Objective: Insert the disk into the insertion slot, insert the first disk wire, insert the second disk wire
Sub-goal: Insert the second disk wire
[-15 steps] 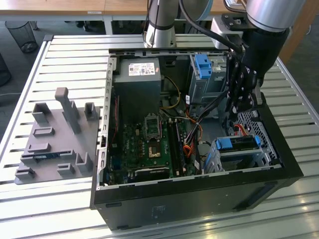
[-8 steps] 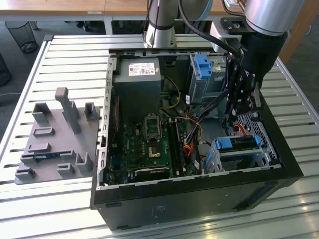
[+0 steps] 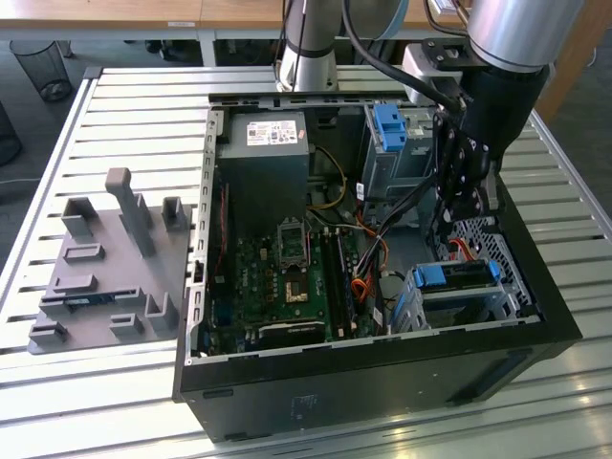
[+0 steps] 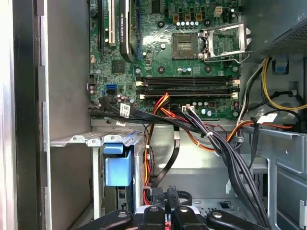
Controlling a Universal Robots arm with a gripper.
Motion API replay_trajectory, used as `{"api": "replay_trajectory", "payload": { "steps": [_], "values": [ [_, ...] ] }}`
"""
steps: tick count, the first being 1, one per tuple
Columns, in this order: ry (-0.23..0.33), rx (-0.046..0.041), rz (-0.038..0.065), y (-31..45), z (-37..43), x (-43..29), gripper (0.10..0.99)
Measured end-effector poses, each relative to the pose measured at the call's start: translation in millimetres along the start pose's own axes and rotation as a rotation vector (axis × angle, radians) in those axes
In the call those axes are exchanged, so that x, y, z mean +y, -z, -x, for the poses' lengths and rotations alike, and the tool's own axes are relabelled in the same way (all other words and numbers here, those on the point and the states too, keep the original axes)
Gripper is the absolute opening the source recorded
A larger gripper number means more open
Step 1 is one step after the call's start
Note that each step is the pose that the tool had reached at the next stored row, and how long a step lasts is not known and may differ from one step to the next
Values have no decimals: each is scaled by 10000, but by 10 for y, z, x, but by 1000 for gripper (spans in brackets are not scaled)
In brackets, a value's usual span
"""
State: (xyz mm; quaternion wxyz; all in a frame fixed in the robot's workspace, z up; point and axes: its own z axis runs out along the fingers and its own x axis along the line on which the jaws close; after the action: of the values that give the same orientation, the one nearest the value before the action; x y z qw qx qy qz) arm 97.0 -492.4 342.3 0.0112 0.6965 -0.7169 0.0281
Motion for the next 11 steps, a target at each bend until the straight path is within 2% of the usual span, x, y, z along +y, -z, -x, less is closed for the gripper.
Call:
{"api": "replay_trajectory", "payload": {
  "steps": [11],
  "values": [
    [0,42,-1,-8,0,0,149]
  ]
}}
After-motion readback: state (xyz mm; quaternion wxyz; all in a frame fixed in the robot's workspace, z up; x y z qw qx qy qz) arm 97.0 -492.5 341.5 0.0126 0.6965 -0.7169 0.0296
